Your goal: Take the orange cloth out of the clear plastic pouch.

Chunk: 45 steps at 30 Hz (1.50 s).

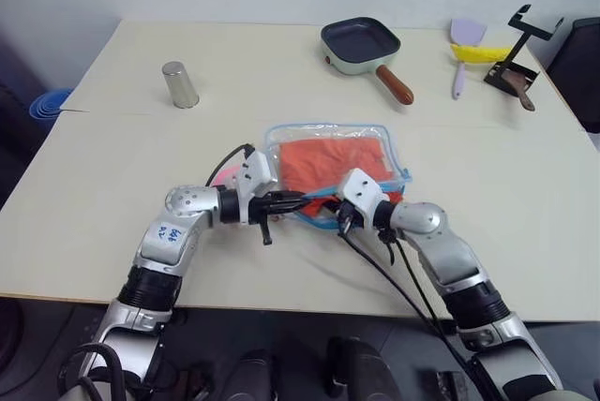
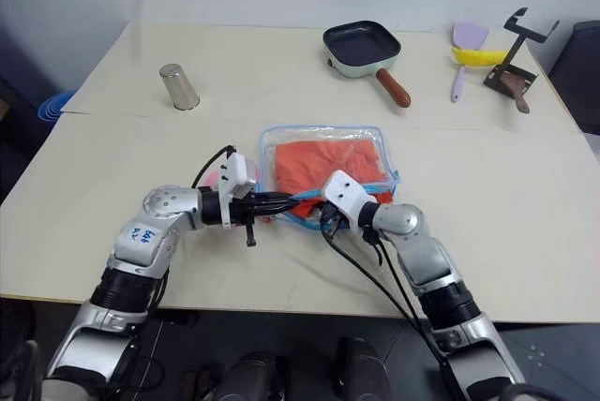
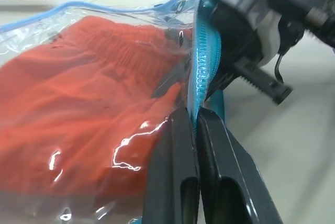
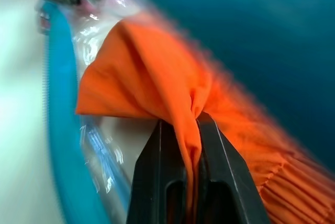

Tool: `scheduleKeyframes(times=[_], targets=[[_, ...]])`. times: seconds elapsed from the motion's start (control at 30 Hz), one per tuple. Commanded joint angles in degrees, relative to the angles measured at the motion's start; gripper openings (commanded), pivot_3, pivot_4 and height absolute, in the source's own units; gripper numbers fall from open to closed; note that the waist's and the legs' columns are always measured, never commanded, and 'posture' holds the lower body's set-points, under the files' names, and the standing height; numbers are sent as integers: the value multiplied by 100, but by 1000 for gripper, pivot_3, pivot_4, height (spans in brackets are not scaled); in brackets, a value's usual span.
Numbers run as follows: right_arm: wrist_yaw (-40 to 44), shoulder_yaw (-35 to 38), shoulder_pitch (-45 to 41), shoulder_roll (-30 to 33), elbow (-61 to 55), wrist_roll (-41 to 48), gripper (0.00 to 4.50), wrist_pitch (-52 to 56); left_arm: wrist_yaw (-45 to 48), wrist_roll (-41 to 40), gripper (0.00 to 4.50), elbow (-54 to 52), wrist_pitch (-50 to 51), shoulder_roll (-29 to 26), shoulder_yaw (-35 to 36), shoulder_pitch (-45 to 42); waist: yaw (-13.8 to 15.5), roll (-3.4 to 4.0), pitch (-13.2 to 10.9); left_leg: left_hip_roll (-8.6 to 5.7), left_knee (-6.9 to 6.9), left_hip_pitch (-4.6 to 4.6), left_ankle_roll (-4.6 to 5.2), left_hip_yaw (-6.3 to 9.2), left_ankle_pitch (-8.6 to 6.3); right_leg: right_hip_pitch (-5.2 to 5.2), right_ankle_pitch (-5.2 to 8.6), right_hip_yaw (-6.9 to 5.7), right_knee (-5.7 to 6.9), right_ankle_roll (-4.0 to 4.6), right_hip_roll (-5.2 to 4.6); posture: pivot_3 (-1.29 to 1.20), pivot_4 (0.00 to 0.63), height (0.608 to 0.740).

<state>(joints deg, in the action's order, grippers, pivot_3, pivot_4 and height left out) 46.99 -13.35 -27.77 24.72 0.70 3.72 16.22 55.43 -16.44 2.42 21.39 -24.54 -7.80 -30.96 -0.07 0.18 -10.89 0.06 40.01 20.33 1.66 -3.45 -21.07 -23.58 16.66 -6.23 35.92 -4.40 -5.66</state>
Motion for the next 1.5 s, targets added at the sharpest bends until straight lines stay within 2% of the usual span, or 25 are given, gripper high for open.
scheduleKeyframes(times=[0.03, 0.2, 0.3, 0.47, 0.6, 0.67, 0.73, 0.8, 0.9, 1.0, 1.07, 1.2, 1.23, 1.37, 1.5], targets=[[1402, 336, 263, 515, -805, 1084, 33, -410, -122, -169, 0, -275, 137, 72, 104, 19, 19, 0, 0, 0, 0, 1, 0, 0, 0, 0, 0, 0, 0, 0, 0, 0, 150, 740], [2278, 811, 809, 1262, -1905, 2393, 33, 333, -355, -240, 0, -313, 440, 162, 205, 32, 27, -1, -1, 0, 1, 5, 3, 7, -2, 2, 0, -7, -4, 0, -1, 0, 150, 740], [2333, 1439, 1416, 1950, -2856, 3683, 33, 1560, -528, -247, 0, -392, 602, 180, 233, 97, 57, -1, -1, 1, 0, 3, 3, 11, -2, 2, 0, -7, -3, 0, -3, 0, 150, 740], [1539, 3129, 2019, 2529, -3304, 5613, 33, 2758, -604, -271, 0, -557, 612, 130, 290, 265, 86, -3, -2, 2, 1, -2, 4, 14, -3, 11, 0, -7, -8, 0, -9, 0, 150, 740], [1183, 4713, 1947, 3239, -2433, 6676, 33, 3531, -570, -232, 0, -605, 534, 17, 319, 373, 150, -3, -2, -2, 0, -4, 5, 12, -4, 11, 0, -5, -27, 0, -16, 0, 150, 740], [1066, 5118, 1550, 3573, -1788, 6587, 33, 3485, -578, -230, 0, -637, 510, -21, 346, 414, 145, -3, -2, -5, 0, -4, 11, 11, -7, 13, 0, -5, -27, 0, -21, 0, 150, 740], [1023, 5258, 1026, 3819, -1023, 6062, 33, 3017, -580, -226, 0, -660, 472, -63, 367, 453, 139, -2, -2, -6, 0, -5, 13, 6, -8, 11, -1, -2, -27, 0, -21, 0, 150, 740], [1172, 5160, 665, 4014, -431, 5438, 33, 2429, -590, -215, 0, -666, 435, -91, 381, 478, 144, -2, -2, -5, -2, -5, 13, 7, -7, 11, 0, -6, -28, 1, -19, 0, 150, 740], [1322, 4552, 15, 4111, 873, 3969, 33, 660, -595, -124, 0, -598, 271, -139, 368, 486, 138, -2, -2, -6, -2, -4, 14, -3, -7, 11, -1, -2, -27, 0, -16, 0, 150, 740], [1670, 3556, 229, 4077, 2072, 2098, 33, -1789, -635, -71, 0, -498, 122, -101, 337, 428, 134, -4, -1, -7, -4, -5, 15, -13, -6, 9, -1, 3, -25, -2, -12, 0, 150, 740], [1890, 3069, 449, 3885, 2598, 1386, 33, -3037, -654, -35, 0, -446, 51, -60, 282, 383, 143, -4, -1, -6, -4, -4, 15, -16, -6, 9, -1, 2, -16, -2, -11, 0, 150, 740], [1857, 2617, 740, 3421, 3287, 893, 33, -3931, -792, 138, 0, -310, -105, 81, 148, 279, 136, 14, -6, -7, -4, -3, 15, -21, -5, 6, -3, 3, -10, -5, -10, 0, 150, 740], [2016, 2607, 865, 3286, 3362, 999, 33, -3983, -881, 144, 0, -286, -79, 164, 150, 241, 138, 28, -7, -8, -4, -3, 16, -22, -4, 6, -4, 3, -9, -6, -11, 0, 150, 740], [2238, 2644, 1315, 3197, 3397, 1111, 1158, -3852, -1137, 132, 0, -301, 45, 364, 184, 205, 144, 32, -6, -6, -1, -4, 14, -17, -3, 7, -4, 2, -7, -6, -10, 0, 150, 740], [2278, 2978, 1893, 3275, 2581, 1470, 2471, -3252, -966, 8, 981, -470, 27, 267, 203, 386, 142, 35, -5, -3, -1, -7, 14, -15, -3, 9, -4, 2, -8, -6, -9, 0, 150, 740]])
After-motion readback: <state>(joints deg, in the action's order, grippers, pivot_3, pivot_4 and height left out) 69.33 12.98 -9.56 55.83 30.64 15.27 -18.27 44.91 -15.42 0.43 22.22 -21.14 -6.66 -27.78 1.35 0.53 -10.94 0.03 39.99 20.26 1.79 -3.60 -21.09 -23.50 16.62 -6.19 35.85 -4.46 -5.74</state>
